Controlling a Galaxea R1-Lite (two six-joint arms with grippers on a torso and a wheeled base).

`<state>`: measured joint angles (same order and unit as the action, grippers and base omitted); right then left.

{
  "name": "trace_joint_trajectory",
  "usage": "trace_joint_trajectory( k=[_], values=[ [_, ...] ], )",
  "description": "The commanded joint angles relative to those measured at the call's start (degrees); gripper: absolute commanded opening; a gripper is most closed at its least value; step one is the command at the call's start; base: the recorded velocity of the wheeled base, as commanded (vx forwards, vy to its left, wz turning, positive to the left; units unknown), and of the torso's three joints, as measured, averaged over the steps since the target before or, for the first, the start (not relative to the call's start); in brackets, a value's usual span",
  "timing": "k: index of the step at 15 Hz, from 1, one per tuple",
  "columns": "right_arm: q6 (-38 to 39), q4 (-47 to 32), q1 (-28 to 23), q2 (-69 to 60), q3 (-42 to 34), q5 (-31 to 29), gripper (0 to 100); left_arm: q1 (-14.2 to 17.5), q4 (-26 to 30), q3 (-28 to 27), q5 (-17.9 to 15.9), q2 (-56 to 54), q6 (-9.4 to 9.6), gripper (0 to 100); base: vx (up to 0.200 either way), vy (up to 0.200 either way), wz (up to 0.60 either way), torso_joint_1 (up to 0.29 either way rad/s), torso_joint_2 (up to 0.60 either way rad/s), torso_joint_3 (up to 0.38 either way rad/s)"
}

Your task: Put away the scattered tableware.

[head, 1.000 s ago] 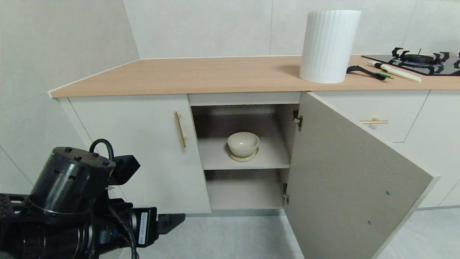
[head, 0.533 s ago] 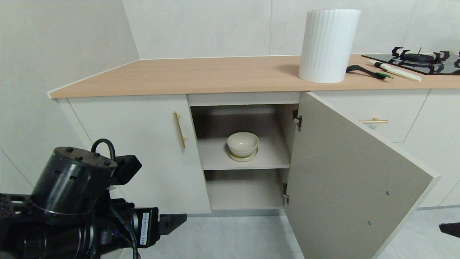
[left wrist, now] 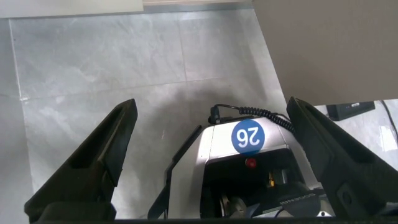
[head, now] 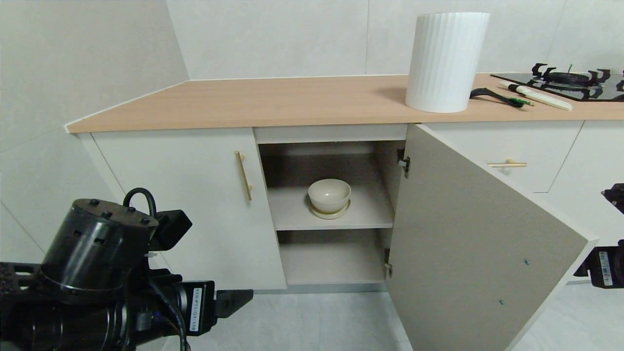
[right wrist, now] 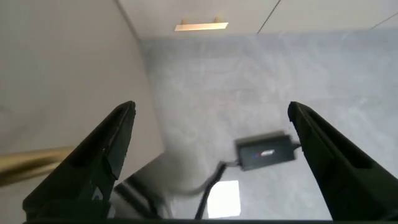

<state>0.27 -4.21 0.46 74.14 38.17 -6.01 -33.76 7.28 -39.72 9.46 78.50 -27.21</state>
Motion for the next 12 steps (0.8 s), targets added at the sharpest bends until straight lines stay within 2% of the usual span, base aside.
trace_joint_trajectory(
  k=[1, 4, 8, 12],
  values=[
    [0.35, 0.43, -0.02, 2.76, -1.17, 0.56, 100, 0.01, 0.02, -0.01, 0.03, 0.08, -0.04, 100, 0.0, 0.0, 0.0, 0.0, 0.0, 0.0],
    [2.98, 2.1, 0.06, 4.26, -0.9, 1.35, 100, 0.01, 0.02, -0.01, 0.03, 0.25, -0.04, 100, -0.2, 0.0, 0.0, 0.01, 0.01, 0.001],
    [5.8, 7.55, 0.24, 7.24, -1.52, 1.35, 100, 0.01, 0.02, -0.01, 0.03, 0.08, -0.04, 100, 0.0, 0.0, 0.0, 0.0, 0.0, 0.0],
    [7.55, 9.48, 0.24, 8.91, -1.43, 1.35, 100, 0.01, 0.02, -0.01, 0.03, -0.01, -0.04, 100, 0.0, 0.0, 0.0, 0.0, 0.0, 0.0]
  ],
)
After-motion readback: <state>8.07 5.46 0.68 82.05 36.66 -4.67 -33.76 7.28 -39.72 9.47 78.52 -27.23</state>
